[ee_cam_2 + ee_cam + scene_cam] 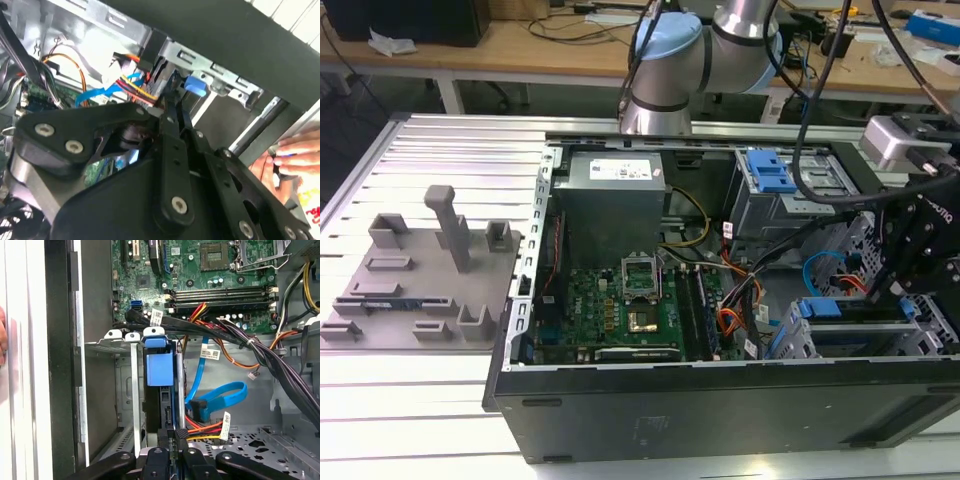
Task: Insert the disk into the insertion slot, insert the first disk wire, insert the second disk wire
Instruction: 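Insert the first disk wire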
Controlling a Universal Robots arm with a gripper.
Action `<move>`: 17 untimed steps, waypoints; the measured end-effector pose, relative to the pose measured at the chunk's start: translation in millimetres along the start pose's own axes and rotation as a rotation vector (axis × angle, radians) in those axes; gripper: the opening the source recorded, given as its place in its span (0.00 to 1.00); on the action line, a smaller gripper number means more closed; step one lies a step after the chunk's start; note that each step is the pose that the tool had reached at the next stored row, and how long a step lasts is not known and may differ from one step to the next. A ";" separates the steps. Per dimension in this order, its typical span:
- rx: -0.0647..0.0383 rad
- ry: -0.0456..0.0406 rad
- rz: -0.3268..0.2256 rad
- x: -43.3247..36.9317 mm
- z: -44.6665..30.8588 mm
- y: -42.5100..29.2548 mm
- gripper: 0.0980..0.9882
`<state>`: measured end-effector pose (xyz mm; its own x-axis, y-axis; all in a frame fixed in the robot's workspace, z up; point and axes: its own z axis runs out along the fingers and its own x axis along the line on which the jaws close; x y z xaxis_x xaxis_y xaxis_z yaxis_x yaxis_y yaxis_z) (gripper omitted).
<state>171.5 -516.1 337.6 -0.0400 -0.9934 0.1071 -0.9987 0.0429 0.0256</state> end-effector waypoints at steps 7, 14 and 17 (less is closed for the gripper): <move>0.000 0.0002 -0.003 0.0 0.4 0.7 0.15; 0.000 0.0017 -0.002 1.9 -31.3 1.9 0.30; 0.000 0.0018 -0.002 1.9 -32.1 1.9 0.30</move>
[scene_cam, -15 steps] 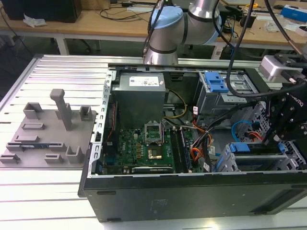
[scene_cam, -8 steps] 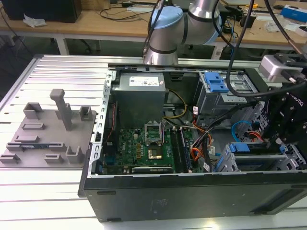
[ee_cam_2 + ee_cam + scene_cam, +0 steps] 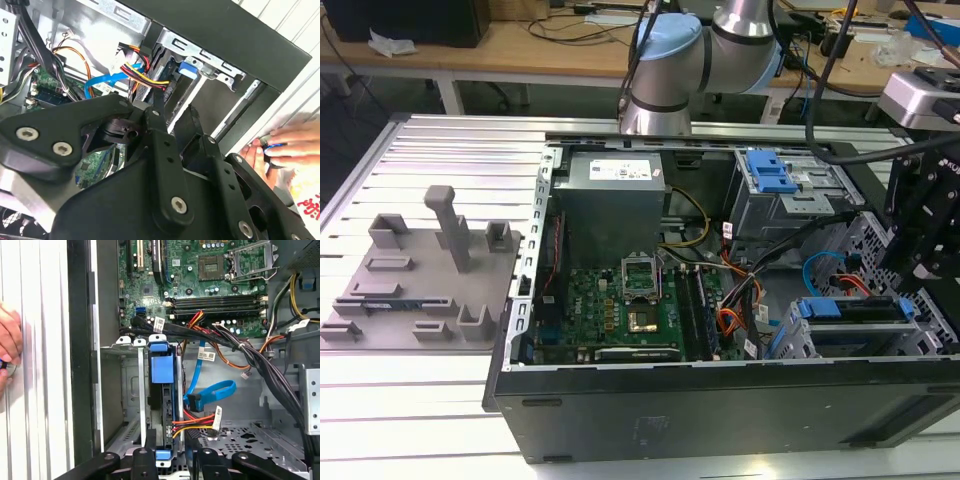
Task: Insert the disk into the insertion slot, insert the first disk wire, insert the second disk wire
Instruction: 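Insert the first disk wire, then insert the second disk wire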
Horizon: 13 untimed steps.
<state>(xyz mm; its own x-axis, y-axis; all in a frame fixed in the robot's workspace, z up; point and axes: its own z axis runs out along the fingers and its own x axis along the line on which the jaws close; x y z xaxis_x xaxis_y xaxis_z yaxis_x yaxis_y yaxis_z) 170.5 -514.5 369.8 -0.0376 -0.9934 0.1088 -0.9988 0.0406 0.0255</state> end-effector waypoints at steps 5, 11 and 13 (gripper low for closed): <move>0.000 0.0028 0.000 0.0 -0.1 0.0 0.30; 0.000 0.0040 0.000 0.0 -0.1 0.0 0.30; 0.000 0.0042 0.000 0.0 -0.1 0.0 0.30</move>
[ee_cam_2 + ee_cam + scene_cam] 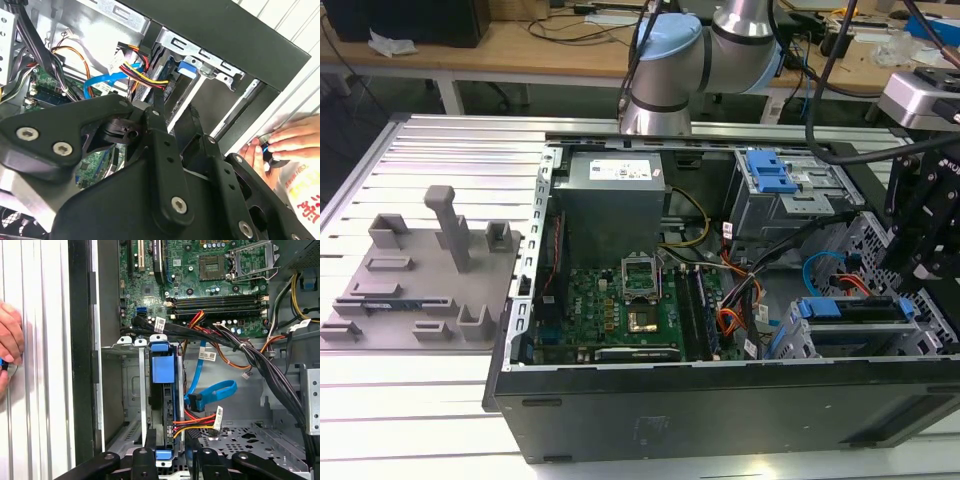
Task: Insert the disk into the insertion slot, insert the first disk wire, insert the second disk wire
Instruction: 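Insert the second disk wire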
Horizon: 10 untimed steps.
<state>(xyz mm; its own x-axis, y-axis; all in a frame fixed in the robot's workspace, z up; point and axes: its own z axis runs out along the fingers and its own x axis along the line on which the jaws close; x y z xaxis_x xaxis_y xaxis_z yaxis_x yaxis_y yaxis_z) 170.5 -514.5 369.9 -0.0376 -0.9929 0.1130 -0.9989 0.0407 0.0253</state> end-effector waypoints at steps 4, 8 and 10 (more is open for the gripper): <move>0.002 0.0666 0.002 -16.6 -2.8 0.8 0.30; 0.004 0.0991 0.003 -23.8 -3.4 12.2 0.30; 0.005 0.1151 0.004 -30.7 -4.1 13.6 0.30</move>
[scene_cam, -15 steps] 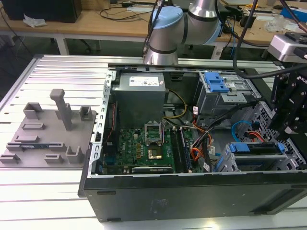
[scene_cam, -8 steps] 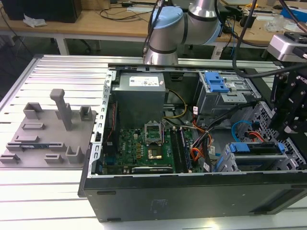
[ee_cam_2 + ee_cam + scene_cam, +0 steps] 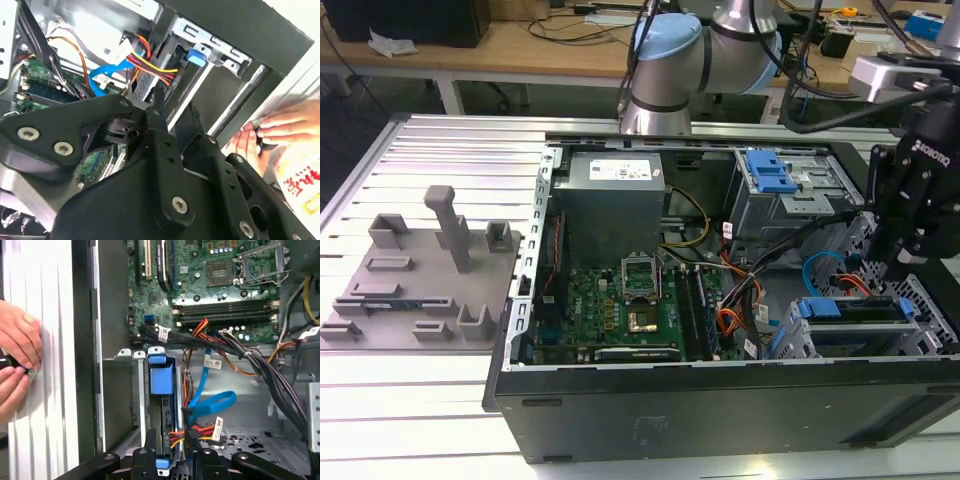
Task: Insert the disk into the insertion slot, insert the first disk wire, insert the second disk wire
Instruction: 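Insert the second disk wire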
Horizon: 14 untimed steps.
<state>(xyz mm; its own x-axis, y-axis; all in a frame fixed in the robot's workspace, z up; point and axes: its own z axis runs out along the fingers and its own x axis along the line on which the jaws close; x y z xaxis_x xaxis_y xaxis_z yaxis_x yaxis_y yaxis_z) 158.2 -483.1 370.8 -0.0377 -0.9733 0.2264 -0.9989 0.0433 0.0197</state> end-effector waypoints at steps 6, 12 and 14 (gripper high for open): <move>-0.012 0.0769 -0.033 -28.6 -6.4 3.2 0.30; 0.000 0.0929 -0.077 -29.5 -2.7 20.3 0.30; 0.002 0.0935 -0.083 -29.3 -2.2 25.1 0.30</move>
<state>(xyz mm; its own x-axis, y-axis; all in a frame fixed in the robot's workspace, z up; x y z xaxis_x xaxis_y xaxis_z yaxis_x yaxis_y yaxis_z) 134.3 -452.9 366.8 0.0480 -0.9483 0.3139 -0.9985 -0.0373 0.0401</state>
